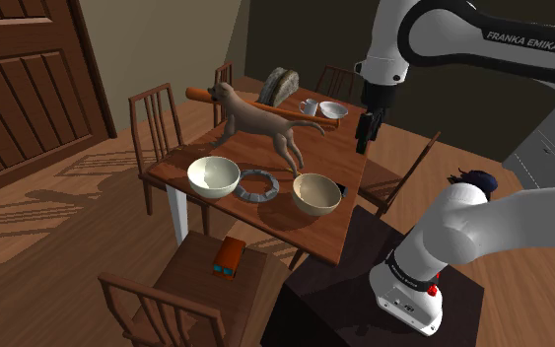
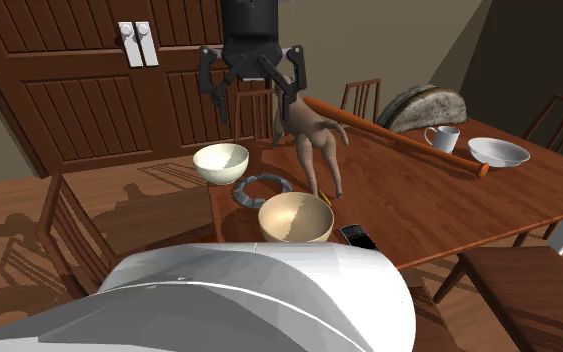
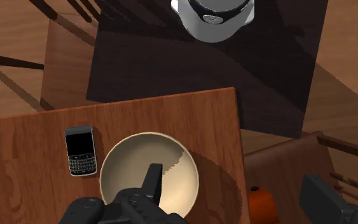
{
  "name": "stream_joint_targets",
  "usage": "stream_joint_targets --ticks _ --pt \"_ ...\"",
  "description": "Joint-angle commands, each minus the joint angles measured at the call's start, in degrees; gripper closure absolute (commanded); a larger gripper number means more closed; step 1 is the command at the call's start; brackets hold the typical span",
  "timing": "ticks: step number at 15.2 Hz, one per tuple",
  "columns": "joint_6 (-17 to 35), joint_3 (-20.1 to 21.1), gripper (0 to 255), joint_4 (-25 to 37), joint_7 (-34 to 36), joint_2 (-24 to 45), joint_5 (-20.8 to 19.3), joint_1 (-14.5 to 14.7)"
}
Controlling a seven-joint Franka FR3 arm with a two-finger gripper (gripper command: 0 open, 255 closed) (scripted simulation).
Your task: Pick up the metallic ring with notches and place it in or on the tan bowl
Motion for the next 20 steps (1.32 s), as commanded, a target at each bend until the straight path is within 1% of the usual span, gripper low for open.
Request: stream_joint_targets --ticks 1,6,11,16,20 --pt "0.0 0.0 0 0.0 0.0 0.0 0.0 0.0" --pt "12.69 -0.04 0 -6.08 -2.36 3.73 -0.01 0.96" --pt "25.86 0.04 0 -9.98 -4.63 10.12 0.08 1.9" --pt "39.07 0.2 0 -11.46 -6.84 18.95 0.22 2.83" --pt "49.16 0.43 0 -10.84 -8.56 27.35 0.34 3.55"
